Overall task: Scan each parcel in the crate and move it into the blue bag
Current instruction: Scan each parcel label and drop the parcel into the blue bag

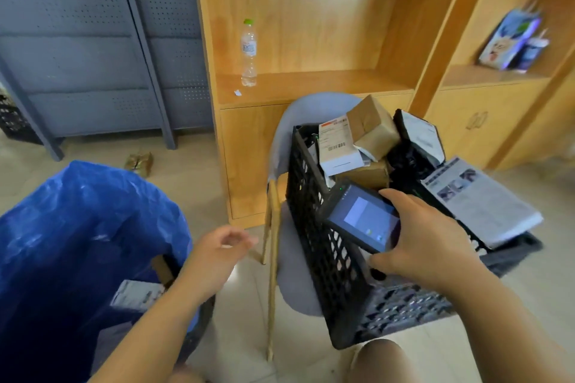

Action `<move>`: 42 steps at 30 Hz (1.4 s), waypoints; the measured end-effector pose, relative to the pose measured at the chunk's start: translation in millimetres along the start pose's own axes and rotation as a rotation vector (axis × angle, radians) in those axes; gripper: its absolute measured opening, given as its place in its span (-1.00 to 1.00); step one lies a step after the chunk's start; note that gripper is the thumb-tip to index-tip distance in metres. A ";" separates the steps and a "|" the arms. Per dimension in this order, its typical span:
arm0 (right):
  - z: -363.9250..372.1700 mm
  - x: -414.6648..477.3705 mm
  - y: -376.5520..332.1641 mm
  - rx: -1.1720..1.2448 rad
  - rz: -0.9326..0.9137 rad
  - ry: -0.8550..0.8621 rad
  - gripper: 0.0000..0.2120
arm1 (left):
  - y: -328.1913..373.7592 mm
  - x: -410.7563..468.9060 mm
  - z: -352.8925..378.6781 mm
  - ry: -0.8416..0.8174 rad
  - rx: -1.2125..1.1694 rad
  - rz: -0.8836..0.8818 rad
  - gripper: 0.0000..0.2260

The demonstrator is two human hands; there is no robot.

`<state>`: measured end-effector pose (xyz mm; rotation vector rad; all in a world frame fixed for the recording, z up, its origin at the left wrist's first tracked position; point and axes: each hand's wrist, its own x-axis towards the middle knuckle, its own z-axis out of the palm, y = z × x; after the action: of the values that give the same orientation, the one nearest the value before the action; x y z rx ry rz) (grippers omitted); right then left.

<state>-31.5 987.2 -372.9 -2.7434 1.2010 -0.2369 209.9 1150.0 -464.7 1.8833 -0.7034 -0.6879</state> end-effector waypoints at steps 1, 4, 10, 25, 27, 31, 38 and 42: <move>-3.6 -3.7 12.3 0.002 0.028 0.023 -0.05 | 9.4 2.9 13.6 -0.018 -0.001 0.039 -0.94; -12.8 -15.2 47.5 -0.013 0.124 0.069 -0.06 | 34.0 10.2 57.8 -0.087 -0.016 0.157 -0.94; -21.8 -38.6 105.4 0.038 0.302 0.176 -0.14 | 71.5 10.7 147.0 -0.277 0.342 0.537 -0.84; -11.7 -51.0 158.1 0.112 0.384 0.187 -0.12 | 114.2 33.0 210.2 -0.612 1.028 0.534 -0.36; -11.8 -49.4 159.3 0.110 0.380 0.191 -0.12 | 117.0 36.1 209.7 -0.619 1.017 0.487 -0.34; -12.2 -48.3 159.4 0.118 0.381 0.213 -0.14 | 117.7 44.2 203.9 -0.560 0.763 0.381 -0.34; -11.3 -44.5 147.2 0.172 0.366 0.258 -0.18 | 105.9 46.7 177.3 -0.308 0.103 0.240 -0.90; -12.7 -38.9 133.7 0.196 0.325 0.274 -0.20 | 113.2 41.0 150.5 -0.182 -0.227 0.121 -0.87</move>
<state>-155.8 925.2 -389.0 -2.3601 1.5726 -0.6678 109.7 990.9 -422.4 1.5722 -0.8118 -0.8323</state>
